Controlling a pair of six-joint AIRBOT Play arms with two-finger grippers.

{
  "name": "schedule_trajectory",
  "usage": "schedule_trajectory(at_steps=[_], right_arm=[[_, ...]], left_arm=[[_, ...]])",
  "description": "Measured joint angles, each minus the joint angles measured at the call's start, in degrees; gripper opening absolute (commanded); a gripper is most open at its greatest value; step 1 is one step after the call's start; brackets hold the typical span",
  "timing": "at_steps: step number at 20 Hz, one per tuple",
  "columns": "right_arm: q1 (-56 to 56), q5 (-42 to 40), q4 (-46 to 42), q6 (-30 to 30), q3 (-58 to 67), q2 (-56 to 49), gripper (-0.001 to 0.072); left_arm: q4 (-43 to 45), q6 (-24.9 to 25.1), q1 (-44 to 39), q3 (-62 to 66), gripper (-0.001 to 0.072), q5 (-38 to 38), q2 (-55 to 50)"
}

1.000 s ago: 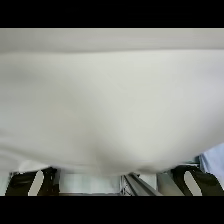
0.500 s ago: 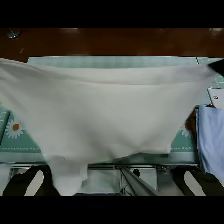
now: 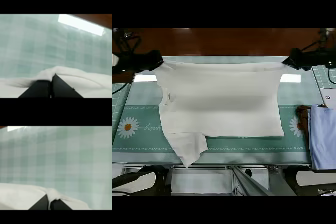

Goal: Fold the shirts.

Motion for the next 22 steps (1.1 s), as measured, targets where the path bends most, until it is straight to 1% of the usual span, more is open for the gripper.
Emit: schedule_trajectory(at_steps=[2,4,7,10,12,17,18,19,20,22], right_arm=[[0.0,0.4,1.2,1.1,3.6,-6.1,0.003],[0.0,2.8,1.9,1.6,5.8,-9.7,0.003],[-0.4,8.7,1.4,-0.8,7.3,-11.3,0.003],[-0.8,15.8,-3.4,-2.0,7.6,-11.7,0.003],[-0.8,18.3,-6.6,-2.2,6.3,-11.8,0.003],[-0.7,18.9,-9.9,-2.0,1.6,-11.9,0.003],[-0.6,18.9,-10.3,-1.9,1.1,-11.9,0.0042],[-0.3,18.8,-10.4,-1.9,0.8,-11.9,0.0293],[0.0,18.6,-10.5,-1.6,0.5,-11.9,0.0636],[0.9,18.3,-10.4,-1.3,0.4,-11.9,0.0623]], left_arm=[[-0.1,-3.6,-1.0,0.7,0.0034,2.1,-4.1],[-0.2,-5.1,-1.6,1.2,0.0035,1.4,-6.0],[0.5,-1.5,-1.9,1.6,0.0035,-4.6,-6.0],[4.3,1.6,-2.1,1.0,0.0035,-12.9,-5.9],[7.4,2.4,-2.2,-0.7,0.0035,-16.9,-6.3],[11.9,2.5,-1.3,-4.9,0.0036,-21.8,-8.3],[12.2,2.5,-1.2,-5.2,0.0064,-22.6,-8.5],[12.4,2.6,-1.2,-5.5,0.028,-22.8,-8.7],[12.7,2.6,-1.2,-5.7,0.0695,-23.0,-8.9],[13.0,2.4,-1.2,-5.8,0.07,-24.3,-9.1]])
